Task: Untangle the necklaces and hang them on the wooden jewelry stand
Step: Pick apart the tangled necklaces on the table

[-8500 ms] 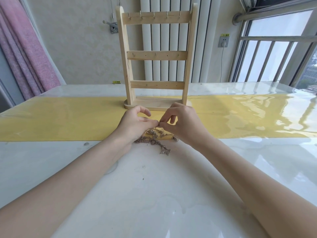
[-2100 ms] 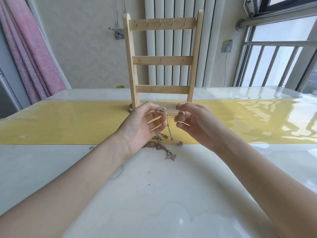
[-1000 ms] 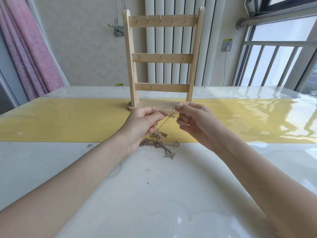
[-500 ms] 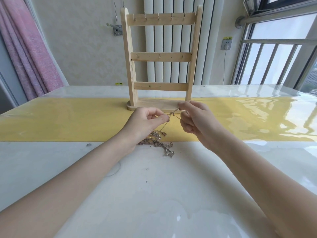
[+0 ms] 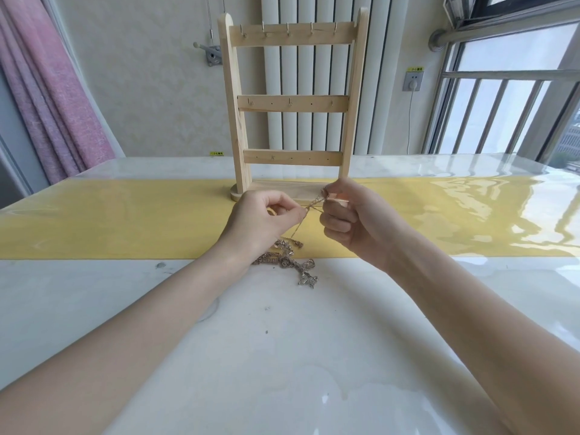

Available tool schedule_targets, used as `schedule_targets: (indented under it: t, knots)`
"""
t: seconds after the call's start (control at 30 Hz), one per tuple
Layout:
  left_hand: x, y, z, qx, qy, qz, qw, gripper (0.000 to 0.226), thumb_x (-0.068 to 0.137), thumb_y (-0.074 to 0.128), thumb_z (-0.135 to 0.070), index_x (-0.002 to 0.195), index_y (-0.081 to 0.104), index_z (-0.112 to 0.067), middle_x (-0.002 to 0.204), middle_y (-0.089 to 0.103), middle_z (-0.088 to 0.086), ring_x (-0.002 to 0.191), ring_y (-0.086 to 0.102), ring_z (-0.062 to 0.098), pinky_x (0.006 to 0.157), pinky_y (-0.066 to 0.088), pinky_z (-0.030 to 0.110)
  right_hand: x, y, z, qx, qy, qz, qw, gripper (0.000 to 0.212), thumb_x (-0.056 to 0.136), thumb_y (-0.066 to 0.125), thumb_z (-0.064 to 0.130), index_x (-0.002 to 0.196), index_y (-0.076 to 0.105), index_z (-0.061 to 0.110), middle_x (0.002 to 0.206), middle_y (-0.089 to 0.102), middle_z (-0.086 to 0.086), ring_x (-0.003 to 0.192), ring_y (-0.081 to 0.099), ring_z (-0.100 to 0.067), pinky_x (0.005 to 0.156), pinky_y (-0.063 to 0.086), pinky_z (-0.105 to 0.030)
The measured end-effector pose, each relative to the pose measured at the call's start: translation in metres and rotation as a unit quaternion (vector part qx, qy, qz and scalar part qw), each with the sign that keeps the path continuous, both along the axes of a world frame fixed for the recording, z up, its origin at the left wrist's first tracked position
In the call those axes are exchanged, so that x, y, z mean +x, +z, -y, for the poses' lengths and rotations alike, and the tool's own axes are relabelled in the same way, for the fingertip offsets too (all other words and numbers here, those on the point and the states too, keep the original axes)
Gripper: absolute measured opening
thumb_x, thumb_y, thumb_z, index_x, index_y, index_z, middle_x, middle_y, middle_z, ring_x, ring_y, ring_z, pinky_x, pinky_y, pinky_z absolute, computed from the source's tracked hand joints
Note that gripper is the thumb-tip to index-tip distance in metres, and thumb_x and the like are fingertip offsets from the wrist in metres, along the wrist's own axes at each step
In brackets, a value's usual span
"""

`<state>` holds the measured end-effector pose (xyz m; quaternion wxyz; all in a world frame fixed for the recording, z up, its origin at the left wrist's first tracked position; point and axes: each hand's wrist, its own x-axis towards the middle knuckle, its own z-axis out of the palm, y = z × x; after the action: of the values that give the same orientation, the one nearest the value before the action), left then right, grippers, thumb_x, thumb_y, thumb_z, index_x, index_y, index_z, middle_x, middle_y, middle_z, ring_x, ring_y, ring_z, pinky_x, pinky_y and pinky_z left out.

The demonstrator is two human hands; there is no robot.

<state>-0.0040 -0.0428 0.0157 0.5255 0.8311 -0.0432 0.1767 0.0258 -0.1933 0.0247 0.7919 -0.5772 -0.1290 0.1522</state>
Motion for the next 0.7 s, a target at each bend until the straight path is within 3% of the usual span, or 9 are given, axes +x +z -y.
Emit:
schedule_targets:
  t: [0.07, 0.17, 0.23, 0.3, 0.47, 0.6, 0.7]
  knots:
    - [-0.004, 0.003, 0.001, -0.033, -0.008, -0.032, 0.999, 0.019, 0.084, 0.066, -0.016, 0.066, 0.061, -0.018, 0.052, 0.050, -0.015, 0.042, 0.039, 0.001, 0.044, 0.031, 0.014, -0.001, 0.000, -0.001, 0.003, 0.010, -0.011, 1.000, 0.022, 0.093, 0.041, 0.012, 0.072, 0.041, 0.015, 0.043, 0.019, 0.007, 0.039, 0.021, -0.012, 0.043, 0.015, -0.021]
    - [-0.009, 0.010, 0.003, -0.203, -0.098, -0.122, 0.967, 0.019, 0.089, 0.056, -0.011, 0.070, 0.053, -0.014, 0.076, 0.066, -0.003, 0.050, 0.053, 0.006, 0.040, 0.034, 0.015, -0.001, 0.000, -0.001, -0.008, 0.007, -0.001, 1.000, 0.022, 0.096, 0.043, 0.011, 0.074, 0.039, 0.015, 0.044, 0.020, 0.006, 0.039, 0.021, -0.011, 0.044, 0.015, -0.022]
    - [-0.010, 0.011, 0.005, -0.263, -0.126, -0.148, 0.945, 0.020, 0.091, 0.050, -0.010, 0.071, 0.051, -0.013, 0.074, 0.068, 0.002, 0.047, 0.052, 0.007, 0.038, 0.032, 0.015, -0.001, -0.001, -0.002, -0.013, 0.003, 0.004, 1.000, 0.025, 0.096, 0.044, 0.011, 0.072, 0.038, 0.016, 0.045, 0.020, 0.006, 0.040, 0.022, -0.011, 0.045, 0.014, -0.022]
    - [-0.010, 0.011, 0.005, -0.266, -0.129, -0.152, 0.943, 0.020, 0.091, 0.049, -0.010, 0.071, 0.051, -0.013, 0.066, 0.063, 0.001, 0.044, 0.045, 0.006, 0.037, 0.030, 0.014, 0.000, -0.001, -0.002, -0.007, -0.003, -0.002, 1.000, 0.026, 0.096, 0.046, 0.011, 0.072, 0.038, 0.016, 0.046, 0.020, 0.005, 0.041, 0.022, -0.011, 0.045, 0.015, -0.022]
    - [-0.006, 0.005, 0.004, -0.212, -0.107, -0.111, 0.965, 0.022, 0.090, 0.054, -0.005, 0.068, 0.052, -0.010, 0.062, 0.055, 0.002, 0.048, 0.044, 0.007, 0.042, 0.037, 0.015, 0.002, -0.001, 0.000, -0.001, -0.025, 0.002, 1.000, 0.019, 0.096, 0.049, 0.011, 0.078, 0.044, 0.014, 0.047, 0.023, 0.006, 0.040, 0.024, -0.011, 0.041, 0.020, -0.019]
    - [-0.003, 0.000, -0.001, -0.031, -0.038, 0.016, 0.999, 0.025, 0.087, 0.060, -0.007, 0.064, 0.052, -0.012, 0.058, 0.055, -0.002, 0.044, 0.044, 0.005, 0.046, 0.038, 0.016, 0.005, -0.003, 0.002, -0.014, -0.126, 0.024, 0.992, 0.017, 0.092, 0.055, 0.009, 0.078, 0.047, 0.014, 0.044, 0.027, 0.007, 0.039, 0.026, -0.011, 0.039, 0.021, -0.019]
    - [-0.005, -0.002, 0.001, 0.094, 0.019, 0.105, 0.990, 0.021, 0.080, 0.065, -0.008, 0.064, 0.053, -0.010, 0.054, 0.050, -0.005, 0.049, 0.042, 0.007, 0.050, 0.034, 0.013, 0.007, -0.005, 0.003, -0.036, -0.194, 0.013, 0.980, 0.021, 0.091, 0.052, 0.006, 0.074, 0.043, 0.014, 0.044, 0.028, 0.007, 0.043, 0.026, -0.014, 0.042, 0.019, -0.020]
